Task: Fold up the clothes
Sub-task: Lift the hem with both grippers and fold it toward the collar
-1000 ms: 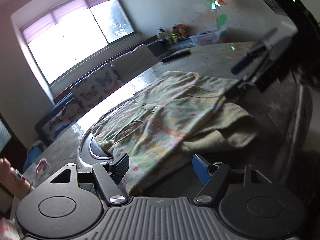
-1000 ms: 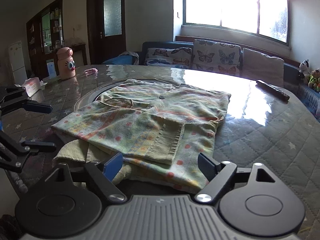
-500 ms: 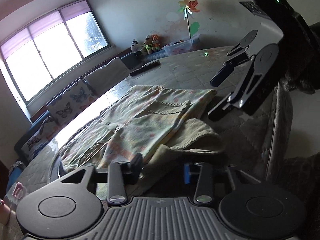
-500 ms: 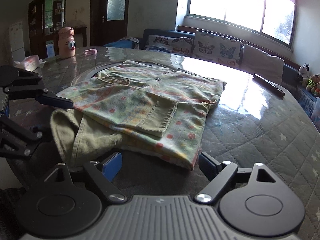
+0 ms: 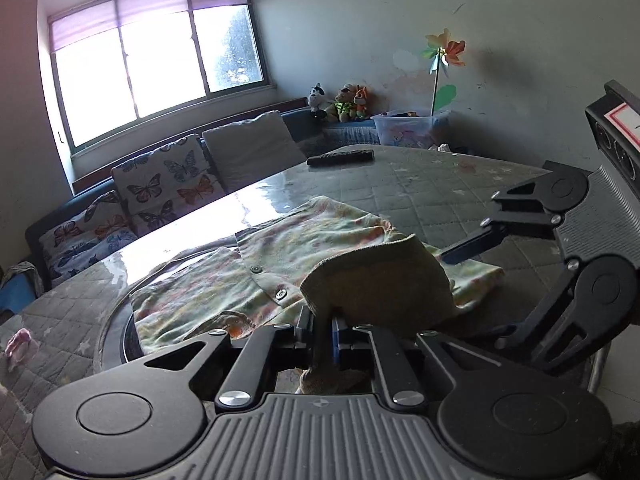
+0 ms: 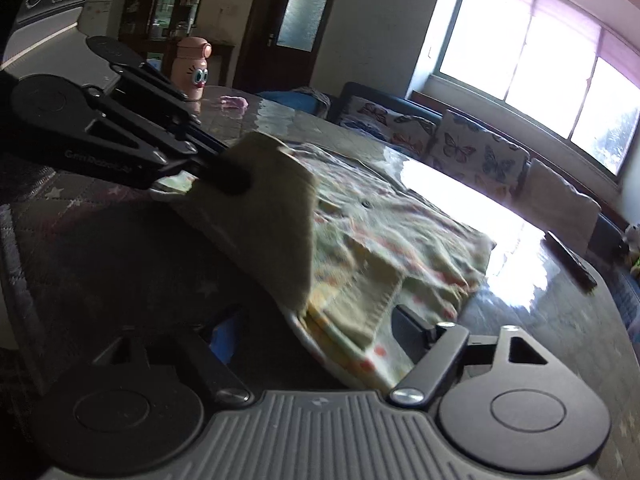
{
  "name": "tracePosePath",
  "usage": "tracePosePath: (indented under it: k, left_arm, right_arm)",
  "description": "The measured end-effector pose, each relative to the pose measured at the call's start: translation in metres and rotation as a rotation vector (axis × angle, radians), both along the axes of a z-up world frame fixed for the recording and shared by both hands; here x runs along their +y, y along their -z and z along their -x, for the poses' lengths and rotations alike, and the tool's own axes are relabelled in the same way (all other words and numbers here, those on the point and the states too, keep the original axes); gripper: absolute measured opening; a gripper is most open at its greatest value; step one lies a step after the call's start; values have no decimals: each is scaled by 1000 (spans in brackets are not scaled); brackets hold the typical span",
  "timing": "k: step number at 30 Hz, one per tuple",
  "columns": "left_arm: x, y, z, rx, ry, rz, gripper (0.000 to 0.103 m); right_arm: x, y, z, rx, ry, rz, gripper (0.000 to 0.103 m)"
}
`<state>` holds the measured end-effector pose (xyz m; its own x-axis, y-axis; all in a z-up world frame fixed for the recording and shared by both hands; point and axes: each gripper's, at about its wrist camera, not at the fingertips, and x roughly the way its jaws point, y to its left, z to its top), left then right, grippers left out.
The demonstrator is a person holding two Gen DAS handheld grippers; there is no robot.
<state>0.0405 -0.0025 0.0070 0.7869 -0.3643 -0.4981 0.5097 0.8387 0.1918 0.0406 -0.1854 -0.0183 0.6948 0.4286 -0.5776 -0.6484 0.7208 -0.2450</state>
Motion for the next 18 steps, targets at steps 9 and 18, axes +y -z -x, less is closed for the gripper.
tracePosePath:
  k: [9,18]
  left_arm:
    - [10,9,17,-14,-9,-58,44]
    - [21,32,37,-60,-47,-206,57]
  right_arm:
    - [0,-6,-26,135,8,-97,25]
    - [-3,-27,-38,123,39,-185,17]
